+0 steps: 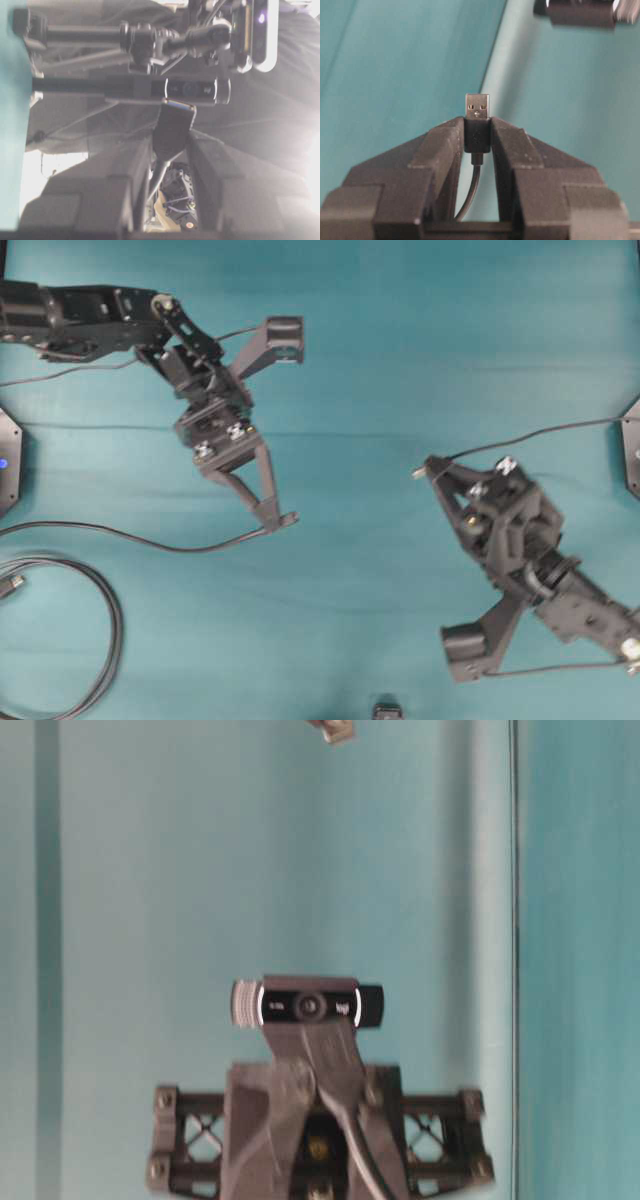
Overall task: Insert the USB using both arms.
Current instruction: 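Lift both held connectors and swing them toward each other, then align the male plug with the female socket between grippers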
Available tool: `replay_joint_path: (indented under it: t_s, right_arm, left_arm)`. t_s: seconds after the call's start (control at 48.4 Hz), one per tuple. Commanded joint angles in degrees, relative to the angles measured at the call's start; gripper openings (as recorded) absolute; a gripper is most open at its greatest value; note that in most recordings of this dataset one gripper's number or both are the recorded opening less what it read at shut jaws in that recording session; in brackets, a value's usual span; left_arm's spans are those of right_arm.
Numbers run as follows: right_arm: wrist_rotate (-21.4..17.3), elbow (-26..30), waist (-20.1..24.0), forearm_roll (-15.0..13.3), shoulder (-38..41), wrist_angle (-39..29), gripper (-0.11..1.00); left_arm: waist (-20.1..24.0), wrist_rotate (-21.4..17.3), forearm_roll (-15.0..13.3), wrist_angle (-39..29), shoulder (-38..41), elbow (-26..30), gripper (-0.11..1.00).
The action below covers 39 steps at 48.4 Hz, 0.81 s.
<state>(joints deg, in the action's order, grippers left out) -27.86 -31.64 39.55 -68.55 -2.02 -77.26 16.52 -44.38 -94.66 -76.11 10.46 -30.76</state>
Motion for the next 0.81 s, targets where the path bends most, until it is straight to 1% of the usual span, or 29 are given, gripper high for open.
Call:
replay_joint_path:
  t_s: [0.0, 0.103, 0.331, 0.538, 0.662, 0.786]
  right_arm:
    - [0.2, 2.6, 0.2, -1.5, 1.4, -1.1, 0.20]
    - [-0.1, 3.5, 0.3, -3.3, 2.9, -1.8, 0.20]
    - [-0.6, 4.5, 0.3, -6.2, 3.7, -2.2, 0.20]
    - [-0.5, 5.1, 0.2, -6.5, 4.7, -2.2, 0.20]
    - [-0.6, 5.4, 0.2, -6.5, 5.3, -2.2, 0.20]
    - [-0.6, 5.5, 0.2, -6.5, 5.7, -2.2, 0.20]
  left_arm:
    - [0.4, -1.4, -0.7, -1.6, 0.6, 2.6, 0.23]
    - [0.4, -1.4, -0.7, -3.5, 2.5, 3.8, 0.23]
    - [0.4, -1.5, -0.7, -4.6, 5.9, 7.3, 0.23]
    - [0.4, -0.6, -0.7, -7.5, 9.5, 11.2, 0.23]
    - [1.2, -0.5, -0.7, -7.5, 10.8, 13.1, 0.23]
    - [2.4, -0.3, -0.6, -7.4, 11.4, 13.9, 0.23]
